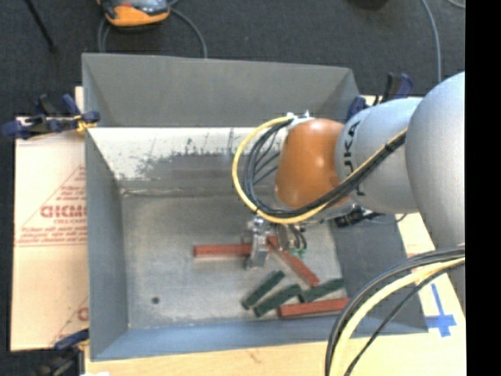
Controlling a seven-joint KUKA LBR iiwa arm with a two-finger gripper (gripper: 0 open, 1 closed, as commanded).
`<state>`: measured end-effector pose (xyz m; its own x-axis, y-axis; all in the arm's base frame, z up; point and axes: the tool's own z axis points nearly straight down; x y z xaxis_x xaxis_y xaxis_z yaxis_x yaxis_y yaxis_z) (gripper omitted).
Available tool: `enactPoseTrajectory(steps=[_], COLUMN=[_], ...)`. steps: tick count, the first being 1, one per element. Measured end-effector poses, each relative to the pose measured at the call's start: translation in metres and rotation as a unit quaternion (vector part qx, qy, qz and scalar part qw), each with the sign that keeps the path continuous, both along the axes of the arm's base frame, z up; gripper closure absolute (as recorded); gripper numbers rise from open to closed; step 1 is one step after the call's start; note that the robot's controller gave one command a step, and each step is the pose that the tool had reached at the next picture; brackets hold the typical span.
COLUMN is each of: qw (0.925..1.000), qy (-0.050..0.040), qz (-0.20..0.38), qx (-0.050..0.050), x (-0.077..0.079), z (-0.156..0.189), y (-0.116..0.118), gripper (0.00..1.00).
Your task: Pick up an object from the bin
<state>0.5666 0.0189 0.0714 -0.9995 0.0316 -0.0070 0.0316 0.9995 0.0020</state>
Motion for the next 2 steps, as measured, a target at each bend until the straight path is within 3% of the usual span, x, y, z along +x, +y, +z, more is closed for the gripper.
enactPoseTrajectory(steps=[2], qw=[1.0000], qy=[0.0000], qz=[-0.001], qx=[0.000], x=[0.0000], z=[0.0000], y=[0.0000], gripper=[1.00])
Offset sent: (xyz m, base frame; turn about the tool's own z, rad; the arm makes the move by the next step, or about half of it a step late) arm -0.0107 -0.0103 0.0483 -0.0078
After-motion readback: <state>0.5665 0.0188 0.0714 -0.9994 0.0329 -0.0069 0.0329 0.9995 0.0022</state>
